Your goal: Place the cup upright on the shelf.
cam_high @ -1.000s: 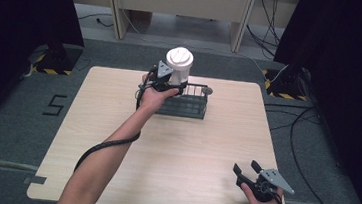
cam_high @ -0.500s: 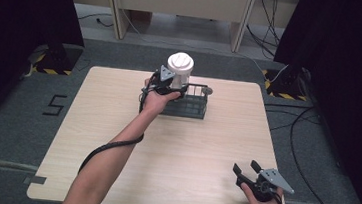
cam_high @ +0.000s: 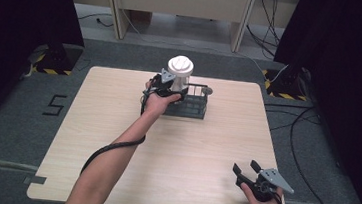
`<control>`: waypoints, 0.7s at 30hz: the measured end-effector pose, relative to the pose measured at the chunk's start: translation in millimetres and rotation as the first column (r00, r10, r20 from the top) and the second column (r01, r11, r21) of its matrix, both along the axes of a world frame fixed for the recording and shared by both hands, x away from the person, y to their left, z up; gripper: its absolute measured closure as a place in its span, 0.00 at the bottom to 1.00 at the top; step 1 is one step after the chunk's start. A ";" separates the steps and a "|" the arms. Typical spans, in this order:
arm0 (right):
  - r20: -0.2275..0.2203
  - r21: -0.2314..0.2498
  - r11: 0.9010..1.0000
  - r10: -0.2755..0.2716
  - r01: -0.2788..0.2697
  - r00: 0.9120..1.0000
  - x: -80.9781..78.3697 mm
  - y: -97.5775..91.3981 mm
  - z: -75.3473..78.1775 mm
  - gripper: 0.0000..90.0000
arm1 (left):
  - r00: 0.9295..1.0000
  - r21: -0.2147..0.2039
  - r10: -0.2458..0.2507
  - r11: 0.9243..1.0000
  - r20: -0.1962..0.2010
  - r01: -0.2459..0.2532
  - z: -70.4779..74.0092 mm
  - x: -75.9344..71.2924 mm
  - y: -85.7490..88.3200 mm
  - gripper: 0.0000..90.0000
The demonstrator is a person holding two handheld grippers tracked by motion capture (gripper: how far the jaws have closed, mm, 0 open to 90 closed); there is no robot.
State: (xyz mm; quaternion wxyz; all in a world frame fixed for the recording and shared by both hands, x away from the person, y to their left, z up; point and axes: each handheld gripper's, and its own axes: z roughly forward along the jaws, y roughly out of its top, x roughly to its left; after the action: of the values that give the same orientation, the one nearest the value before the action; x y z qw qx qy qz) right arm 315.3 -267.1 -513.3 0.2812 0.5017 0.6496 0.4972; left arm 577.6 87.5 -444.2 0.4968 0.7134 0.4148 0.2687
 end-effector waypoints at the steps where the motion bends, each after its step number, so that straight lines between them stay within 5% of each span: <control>1: 0.000 0.000 1.000 0.001 -0.001 1.000 0.0 0.1 0.0 0.30 | 1.000 0.003 0.001 1.000 -0.003 -0.001 -1.0 0.0 -0.3 0.20; 21: -0.001 0.001 1.000 0.004 -0.004 1.000 0.1 1.0 -0.1 0.30 | 1.000 0.009 0.004 1.000 -0.024 -0.004 -5.4 1.6 0.5 0.20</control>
State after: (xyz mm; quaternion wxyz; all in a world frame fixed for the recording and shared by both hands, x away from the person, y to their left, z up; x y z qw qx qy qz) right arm 315.4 -266.1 -513.4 0.2797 0.5006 0.6507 0.4977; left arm 579.2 88.0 -449.5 0.4881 0.7179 0.4209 0.2629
